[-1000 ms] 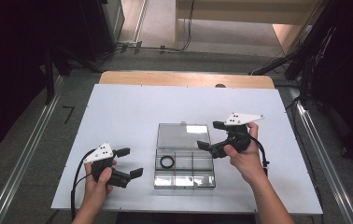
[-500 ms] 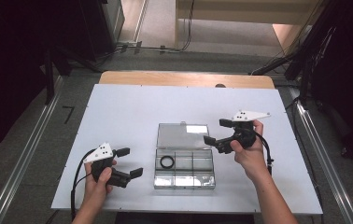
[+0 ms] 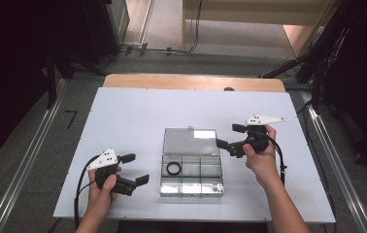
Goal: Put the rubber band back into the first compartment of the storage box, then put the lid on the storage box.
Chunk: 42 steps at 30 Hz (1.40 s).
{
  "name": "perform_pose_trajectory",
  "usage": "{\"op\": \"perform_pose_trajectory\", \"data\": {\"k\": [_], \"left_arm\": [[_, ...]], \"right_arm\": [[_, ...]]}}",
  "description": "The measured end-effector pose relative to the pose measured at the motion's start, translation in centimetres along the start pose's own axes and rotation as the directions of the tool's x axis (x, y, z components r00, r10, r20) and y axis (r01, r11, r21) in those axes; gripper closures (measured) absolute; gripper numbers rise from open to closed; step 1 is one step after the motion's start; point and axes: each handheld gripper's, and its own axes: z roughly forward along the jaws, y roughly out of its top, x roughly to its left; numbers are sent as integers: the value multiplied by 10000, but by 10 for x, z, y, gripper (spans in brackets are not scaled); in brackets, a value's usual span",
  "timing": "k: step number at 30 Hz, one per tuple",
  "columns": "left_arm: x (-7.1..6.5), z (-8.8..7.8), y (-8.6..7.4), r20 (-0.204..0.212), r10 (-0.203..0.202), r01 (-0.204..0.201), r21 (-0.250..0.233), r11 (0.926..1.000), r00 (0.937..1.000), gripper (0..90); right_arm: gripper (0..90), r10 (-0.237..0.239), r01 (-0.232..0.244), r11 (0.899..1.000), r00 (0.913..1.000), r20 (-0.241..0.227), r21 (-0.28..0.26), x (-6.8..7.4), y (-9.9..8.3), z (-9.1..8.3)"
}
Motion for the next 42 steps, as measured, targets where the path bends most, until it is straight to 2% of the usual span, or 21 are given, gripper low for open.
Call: {"op": "perform_pose_trajectory", "data": {"k": [2, 14, 27, 37, 42], "left_arm": [[0, 0, 0, -24, -2, 2, -14, 10000, 10000, 0], [-3, 4, 5, -156, 35, -37, -116, 9999, 9999, 0], [-1, 16, 30, -336, -16, 4, -364, 9993, 9994, 0], [8, 34, 46, -288, -299, 288, -371, 9989, 9991, 0], [14, 43, 51, -292, -379, 369, -347, 9987, 9989, 0]], "right_arm": [[0, -22, 22, 10000, 10000, -95, 3, -1, -1, 1], [0, 278, -279, 9996, 9996, 110, 79, -10, -8, 7], [0, 489, -491, 9986, 9987, 143, 180, -14, -13, 13], [0, 794, -791, 9963, 9968, -85, 336, -15, -18, 21], [0, 803, -791, 9947, 9967, -146, 656, -15, -21, 28]]}}
